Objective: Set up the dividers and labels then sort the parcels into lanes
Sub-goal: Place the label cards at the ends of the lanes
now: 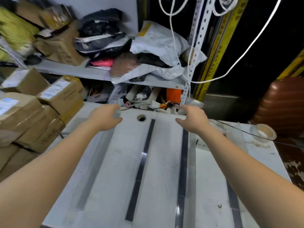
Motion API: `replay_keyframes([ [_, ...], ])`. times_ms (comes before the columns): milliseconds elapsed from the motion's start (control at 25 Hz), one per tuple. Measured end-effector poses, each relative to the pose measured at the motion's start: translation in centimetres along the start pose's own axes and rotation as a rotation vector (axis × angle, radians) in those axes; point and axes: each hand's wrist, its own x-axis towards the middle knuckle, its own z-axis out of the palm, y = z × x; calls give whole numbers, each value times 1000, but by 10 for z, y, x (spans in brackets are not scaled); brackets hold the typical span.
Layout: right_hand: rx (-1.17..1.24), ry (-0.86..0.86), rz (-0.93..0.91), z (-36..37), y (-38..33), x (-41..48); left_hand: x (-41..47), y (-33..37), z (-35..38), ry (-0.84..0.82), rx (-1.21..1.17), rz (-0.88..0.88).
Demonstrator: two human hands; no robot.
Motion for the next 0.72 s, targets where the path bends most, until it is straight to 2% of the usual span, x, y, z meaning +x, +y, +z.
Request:
replay_keyframes([
  [200, -37, -22, -115, 17, -91, 7, -19, -76, -17, 52, 8, 15],
  [480, 3, -110, -87, 79, -244, 29, -21, -228, -3, -20, -14, -2],
  [720, 126, -219, -127, 147, -348, 54, -4, -285, 35, -88, -111, 58],
])
